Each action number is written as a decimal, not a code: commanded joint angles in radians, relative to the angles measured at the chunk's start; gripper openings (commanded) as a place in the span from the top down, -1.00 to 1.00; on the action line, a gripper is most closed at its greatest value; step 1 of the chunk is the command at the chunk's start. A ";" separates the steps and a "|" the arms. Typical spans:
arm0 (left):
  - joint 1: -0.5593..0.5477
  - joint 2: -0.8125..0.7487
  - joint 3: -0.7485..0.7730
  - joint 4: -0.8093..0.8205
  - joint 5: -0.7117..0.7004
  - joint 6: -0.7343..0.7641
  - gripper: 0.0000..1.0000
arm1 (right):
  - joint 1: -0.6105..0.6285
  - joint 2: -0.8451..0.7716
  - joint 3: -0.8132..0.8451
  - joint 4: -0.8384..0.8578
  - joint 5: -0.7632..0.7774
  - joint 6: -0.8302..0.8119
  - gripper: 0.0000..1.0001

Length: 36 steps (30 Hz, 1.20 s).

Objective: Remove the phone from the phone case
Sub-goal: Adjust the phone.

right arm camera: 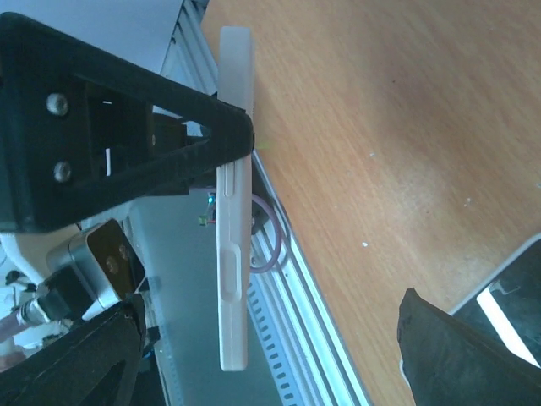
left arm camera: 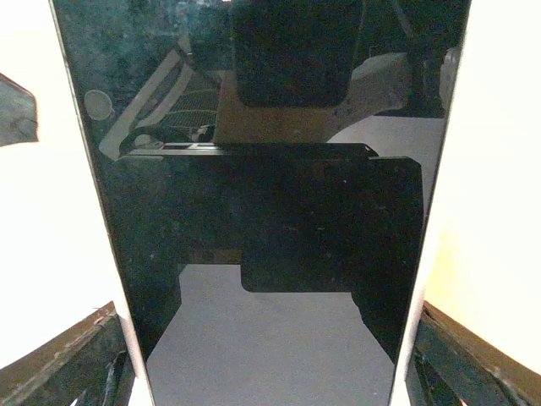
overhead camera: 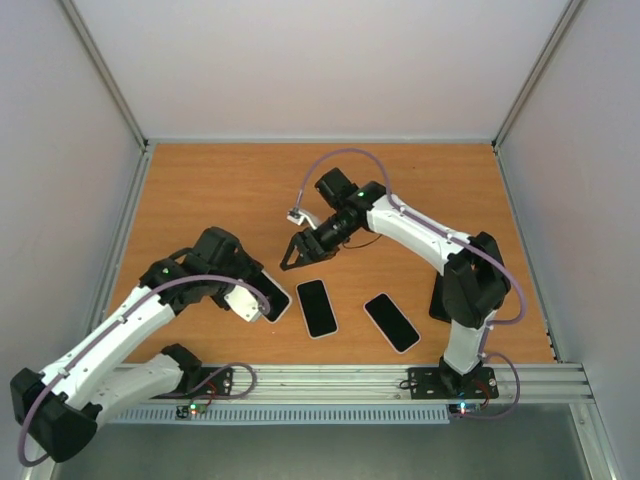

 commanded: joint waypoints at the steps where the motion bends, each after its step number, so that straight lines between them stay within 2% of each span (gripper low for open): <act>1: -0.027 0.018 0.057 0.033 -0.004 0.071 -0.01 | 0.043 0.029 0.044 -0.019 -0.020 0.039 -0.66; 8: -0.036 0.063 0.106 0.033 0.004 0.041 -0.01 | 0.097 0.066 0.039 0.049 -0.022 0.108 -0.55; 19: -0.038 0.083 0.118 0.056 0.010 0.045 -0.01 | 0.109 0.121 0.061 0.111 -0.062 0.205 0.16; 25: -0.038 0.098 0.119 0.086 -0.019 0.039 -0.09 | 0.108 0.107 0.062 0.111 -0.081 0.211 0.73; 27: -0.038 0.106 0.121 0.119 -0.042 0.012 -0.26 | 0.105 0.100 0.063 0.109 -0.092 0.211 0.84; 29: -0.037 0.121 0.136 0.141 -0.065 -0.032 -0.52 | 0.094 0.090 0.068 0.110 -0.099 0.211 0.95; 30: -0.037 0.130 0.152 0.145 -0.086 -0.057 -0.58 | 0.085 0.085 0.075 0.111 -0.100 0.214 0.97; 33: -0.012 0.138 0.202 0.167 -0.099 -0.177 -0.97 | 0.036 0.069 0.106 0.111 -0.109 0.222 0.97; 36: 0.046 0.145 0.259 0.167 -0.084 -0.268 -0.99 | -0.038 0.055 0.154 0.117 -0.119 0.239 0.97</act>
